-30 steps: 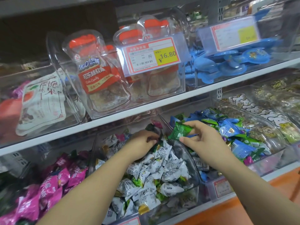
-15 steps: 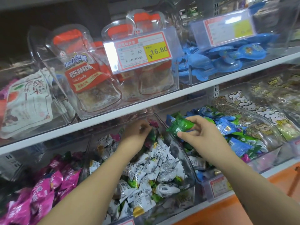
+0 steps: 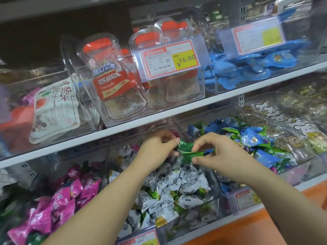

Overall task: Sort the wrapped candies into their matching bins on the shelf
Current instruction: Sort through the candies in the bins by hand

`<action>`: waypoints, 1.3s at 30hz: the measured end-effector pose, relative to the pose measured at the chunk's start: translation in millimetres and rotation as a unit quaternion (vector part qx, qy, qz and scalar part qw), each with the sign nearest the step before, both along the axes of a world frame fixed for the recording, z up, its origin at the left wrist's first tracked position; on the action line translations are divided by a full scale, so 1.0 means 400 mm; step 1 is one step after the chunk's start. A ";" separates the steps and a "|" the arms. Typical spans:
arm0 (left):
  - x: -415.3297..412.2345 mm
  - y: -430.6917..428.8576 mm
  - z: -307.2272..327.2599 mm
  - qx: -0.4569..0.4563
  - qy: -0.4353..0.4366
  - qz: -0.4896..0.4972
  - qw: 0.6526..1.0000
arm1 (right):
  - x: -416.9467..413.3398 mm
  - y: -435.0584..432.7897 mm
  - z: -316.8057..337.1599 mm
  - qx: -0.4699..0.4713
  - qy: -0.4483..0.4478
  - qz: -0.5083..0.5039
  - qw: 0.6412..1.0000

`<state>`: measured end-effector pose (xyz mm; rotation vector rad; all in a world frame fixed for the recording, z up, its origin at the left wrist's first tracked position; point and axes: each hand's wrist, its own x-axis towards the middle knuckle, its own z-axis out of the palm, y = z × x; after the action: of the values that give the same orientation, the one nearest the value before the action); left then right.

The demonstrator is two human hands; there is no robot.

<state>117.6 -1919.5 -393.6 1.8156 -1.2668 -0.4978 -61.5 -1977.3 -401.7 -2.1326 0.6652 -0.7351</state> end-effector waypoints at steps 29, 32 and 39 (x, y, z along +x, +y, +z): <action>0.016 0.003 -0.055 0.135 -0.241 -0.092 0.957 | -0.024 -0.048 -0.016 0.037 -0.025 -0.085 0.995; 0.014 0.017 -0.041 0.067 -0.164 -0.055 0.983 | -0.032 -0.044 -0.004 0.043 0.000 -0.058 0.997; -0.025 0.030 0.017 0.006 -0.008 -0.134 0.991 | -0.018 -0.022 -0.001 0.035 0.047 0.012 0.998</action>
<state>107.6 -1907.5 -386.8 1.6706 -1.5307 -0.6403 -68.7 -1986.3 -402.0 -2.1171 0.7035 -0.5924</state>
